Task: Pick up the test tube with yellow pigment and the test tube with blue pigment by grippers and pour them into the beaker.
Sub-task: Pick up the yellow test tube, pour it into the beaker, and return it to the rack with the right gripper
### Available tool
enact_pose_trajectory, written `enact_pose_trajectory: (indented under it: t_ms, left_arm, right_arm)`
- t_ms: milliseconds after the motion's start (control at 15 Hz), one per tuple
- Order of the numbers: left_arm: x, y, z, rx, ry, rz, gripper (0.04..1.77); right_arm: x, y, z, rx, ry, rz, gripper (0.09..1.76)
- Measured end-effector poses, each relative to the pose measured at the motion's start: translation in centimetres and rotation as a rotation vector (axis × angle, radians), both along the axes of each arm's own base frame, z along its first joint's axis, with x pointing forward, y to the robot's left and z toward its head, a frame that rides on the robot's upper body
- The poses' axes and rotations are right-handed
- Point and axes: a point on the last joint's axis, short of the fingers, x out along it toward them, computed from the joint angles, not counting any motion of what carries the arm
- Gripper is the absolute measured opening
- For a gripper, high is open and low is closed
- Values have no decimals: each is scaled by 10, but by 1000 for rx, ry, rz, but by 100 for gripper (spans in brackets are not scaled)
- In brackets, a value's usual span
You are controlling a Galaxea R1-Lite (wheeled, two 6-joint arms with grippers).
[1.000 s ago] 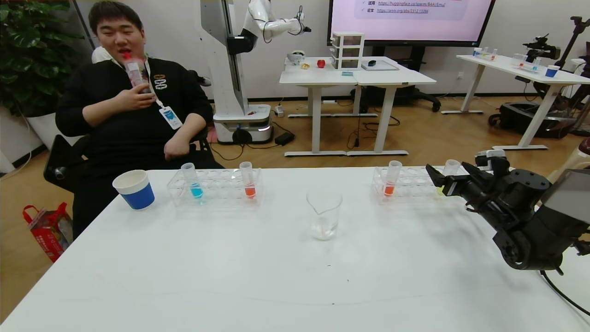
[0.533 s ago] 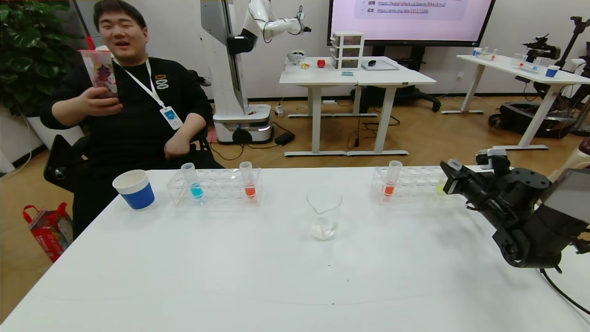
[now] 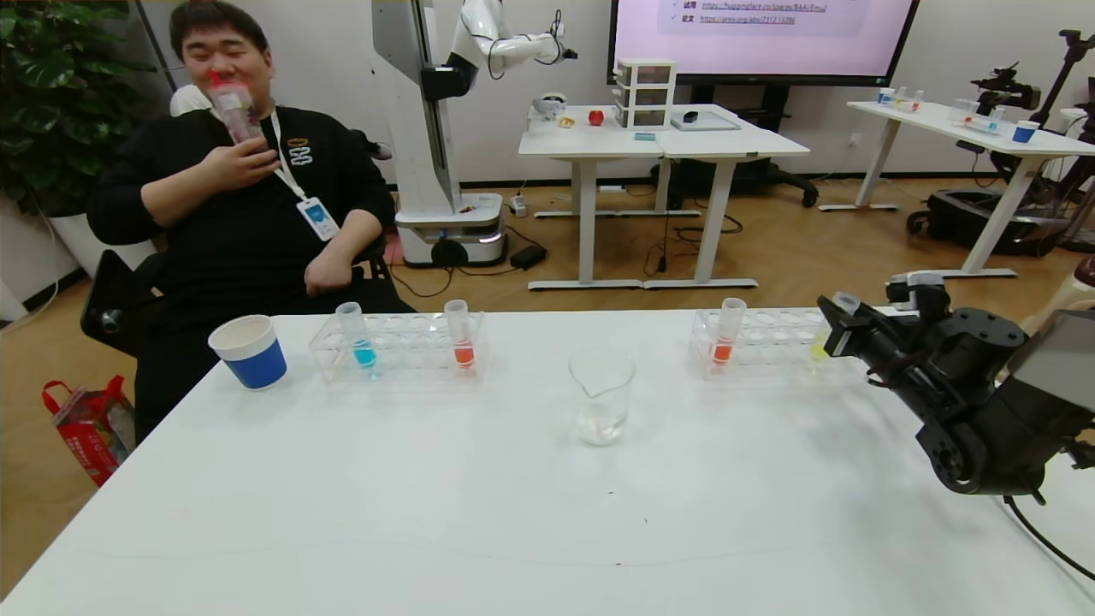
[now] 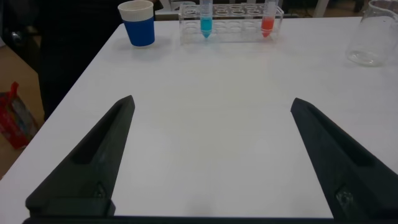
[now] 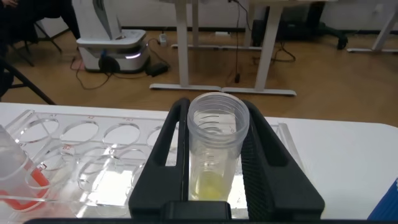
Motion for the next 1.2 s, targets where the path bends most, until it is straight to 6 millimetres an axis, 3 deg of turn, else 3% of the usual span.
enact_pose_trajectory:
  t_ms: [600, 867, 1000, 1200]
  left_arm:
    - [0, 0, 0, 0, 0, 0, 175]
    - [0, 0, 0, 0, 0, 0, 175]
    - [0, 0, 0, 0, 0, 0, 175]
    - [0, 0, 0, 0, 0, 0, 175]
  right_arm:
    - [-10, 6, 78, -20, -91, 21, 49]
    - [-10, 9, 92, -67, -116, 27, 49]
    - [-6, 23, 98, -88, -97, 72, 49]
    - [1, 65, 115, -102, -96, 219, 49]
